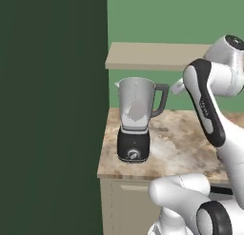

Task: Grab the onion and lemon from the fridge, place them in the blender, close the lid, and turn on the blender to create a marinade.

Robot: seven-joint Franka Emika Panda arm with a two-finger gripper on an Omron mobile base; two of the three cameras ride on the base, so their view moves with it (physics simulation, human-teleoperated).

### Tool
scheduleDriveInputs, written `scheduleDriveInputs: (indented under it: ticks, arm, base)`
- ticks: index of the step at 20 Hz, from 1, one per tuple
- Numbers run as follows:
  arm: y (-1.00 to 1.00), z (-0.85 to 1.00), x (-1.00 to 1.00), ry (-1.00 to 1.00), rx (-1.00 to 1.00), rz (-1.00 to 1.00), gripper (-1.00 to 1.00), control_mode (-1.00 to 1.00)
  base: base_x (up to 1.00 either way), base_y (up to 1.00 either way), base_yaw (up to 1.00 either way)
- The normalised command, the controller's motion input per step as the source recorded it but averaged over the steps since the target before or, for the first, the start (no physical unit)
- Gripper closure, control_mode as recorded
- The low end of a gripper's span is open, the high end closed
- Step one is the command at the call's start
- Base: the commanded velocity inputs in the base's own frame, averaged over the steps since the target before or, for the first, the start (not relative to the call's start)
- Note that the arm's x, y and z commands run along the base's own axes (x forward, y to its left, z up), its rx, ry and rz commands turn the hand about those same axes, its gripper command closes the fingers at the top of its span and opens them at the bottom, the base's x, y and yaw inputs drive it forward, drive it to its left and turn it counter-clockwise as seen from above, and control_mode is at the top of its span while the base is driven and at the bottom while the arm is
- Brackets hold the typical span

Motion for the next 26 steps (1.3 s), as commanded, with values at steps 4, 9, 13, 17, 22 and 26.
scheduleDriveInputs:
  ticks: [4, 9, 13, 17, 22, 26]
  arm:
    - [-0.94, 0.00, -0.90, 0.00, -0.06, 0.16, -1.00, -1.00]
    - [-1.00, -0.02, -0.62, 0.00, -0.07, 0.19, -1.00, -1.00]
    - [-0.98, -0.15, -0.30, 0.00, -0.07, 0.20, -1.00, -1.00]
    - [-0.83, -0.33, -0.05, 0.00, -0.10, 0.19, -1.00, -1.00]
    - [-0.71, -0.50, 0.00, 0.00, -0.11, 0.22, -1.00, -1.00]
    - [-0.60, -0.57, 0.00, 0.00, -0.10, 0.19, -1.00, -1.00]
  base:
    - [0.00, 0.00, 0.00]
    - [0.00, 0.00, 0.00]
    - [0.00, 0.00, 0.00]
    - [0.00, 0.00, 0.00]
    - [0.00, 0.00, 0.00]
    - [0.00, 0.00, 0.00]
